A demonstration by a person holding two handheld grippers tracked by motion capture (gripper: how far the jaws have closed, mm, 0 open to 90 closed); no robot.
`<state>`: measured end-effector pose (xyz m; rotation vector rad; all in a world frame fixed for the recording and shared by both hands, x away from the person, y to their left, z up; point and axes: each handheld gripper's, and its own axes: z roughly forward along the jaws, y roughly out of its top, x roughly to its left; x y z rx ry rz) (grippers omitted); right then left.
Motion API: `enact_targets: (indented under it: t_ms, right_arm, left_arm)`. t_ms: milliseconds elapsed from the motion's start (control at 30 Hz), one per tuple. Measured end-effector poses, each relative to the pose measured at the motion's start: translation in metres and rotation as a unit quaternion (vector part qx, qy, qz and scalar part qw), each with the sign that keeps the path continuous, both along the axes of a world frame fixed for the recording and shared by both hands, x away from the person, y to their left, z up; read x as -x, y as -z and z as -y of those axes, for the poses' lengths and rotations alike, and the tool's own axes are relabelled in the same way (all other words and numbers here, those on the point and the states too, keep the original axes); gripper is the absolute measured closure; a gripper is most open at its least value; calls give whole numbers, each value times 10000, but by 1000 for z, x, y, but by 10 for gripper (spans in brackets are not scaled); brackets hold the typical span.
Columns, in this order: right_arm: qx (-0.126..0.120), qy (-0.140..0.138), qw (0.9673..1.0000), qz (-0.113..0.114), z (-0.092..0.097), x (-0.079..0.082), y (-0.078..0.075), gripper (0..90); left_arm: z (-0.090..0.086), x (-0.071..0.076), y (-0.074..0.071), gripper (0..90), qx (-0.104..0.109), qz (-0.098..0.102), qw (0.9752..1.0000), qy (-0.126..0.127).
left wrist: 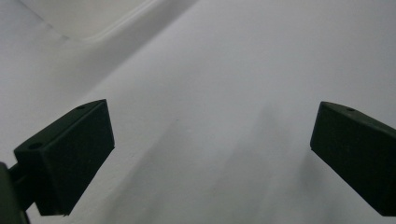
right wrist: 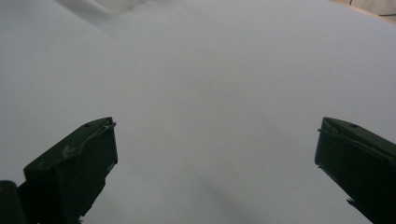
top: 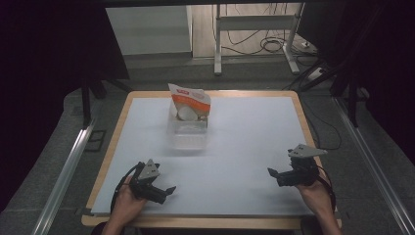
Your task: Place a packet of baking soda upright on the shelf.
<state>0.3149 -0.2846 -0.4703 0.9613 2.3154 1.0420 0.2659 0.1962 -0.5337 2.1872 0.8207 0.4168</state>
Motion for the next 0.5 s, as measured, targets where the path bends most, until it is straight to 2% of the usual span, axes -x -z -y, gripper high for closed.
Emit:
enact_targets:
  t_ms: [267,500]
  right_arm:
    - [422,-27,9991,-15,4,-1,12,0]
    - [348,-82,9993,-111,7,-4,17,0]
  left_arm:
    - [0,0,0,0,-19,12,10000,5]
    - [0,0,0,0,1,5,10000,1]
